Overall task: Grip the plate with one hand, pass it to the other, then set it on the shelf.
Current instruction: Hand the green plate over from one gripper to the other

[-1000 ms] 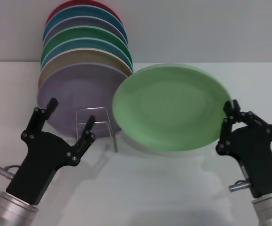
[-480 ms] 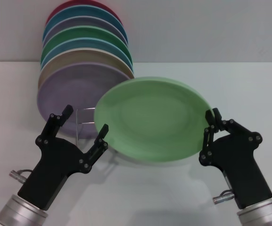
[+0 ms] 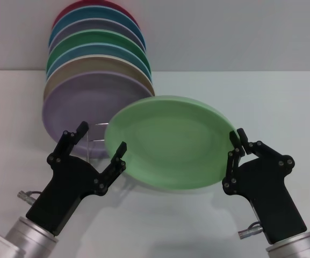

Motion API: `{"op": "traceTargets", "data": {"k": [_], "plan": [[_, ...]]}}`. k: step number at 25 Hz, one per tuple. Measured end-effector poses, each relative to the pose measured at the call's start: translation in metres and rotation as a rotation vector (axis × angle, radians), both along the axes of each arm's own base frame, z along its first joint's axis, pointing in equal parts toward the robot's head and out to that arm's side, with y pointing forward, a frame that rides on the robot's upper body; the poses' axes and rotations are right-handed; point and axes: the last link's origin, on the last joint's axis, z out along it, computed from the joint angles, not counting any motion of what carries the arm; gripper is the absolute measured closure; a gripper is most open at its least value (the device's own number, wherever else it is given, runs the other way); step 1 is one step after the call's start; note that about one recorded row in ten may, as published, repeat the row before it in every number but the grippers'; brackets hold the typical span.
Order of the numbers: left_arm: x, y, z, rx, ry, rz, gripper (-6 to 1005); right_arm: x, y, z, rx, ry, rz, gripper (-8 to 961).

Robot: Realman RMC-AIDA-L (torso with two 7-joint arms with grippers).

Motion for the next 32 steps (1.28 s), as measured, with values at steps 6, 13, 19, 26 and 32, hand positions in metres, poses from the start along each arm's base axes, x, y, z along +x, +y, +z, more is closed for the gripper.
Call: {"op": "traceTargets", "data": {"k": [6, 13, 19, 26, 32], "plan": [[-0.0013, 0.0045, -0.0002, 0.001, 0.007, 0.018, 223, -0.0027, 0.0006, -0.0003, 0.004, -0.014, 0.009, 929], [-0.0018, 0.0056, 0.001, 0.007, 0.005, 0.022, 224, -0.0046, 0.0017, -0.0017, -0.004, -0.017, 0.018, 929], [-0.0023, 0.0054, 0.0009, 0.006, 0.008, 0.021, 364, -0.0051, 0.0025, -0.002, -0.006, -0.018, 0.021, 929], [-0.0015, 0.0062, 0.0004, 0.005, 0.009, 0.018, 674, -0.0067, 0.0025, -0.0042, -0.016, -0.022, 0.032, 928], [-0.0012, 0.0078, -0.0007, -0.002, 0.016, 0.018, 677, -0.0061, 0.0029, -0.0045, -0.019, -0.02, 0.029, 928]]}}
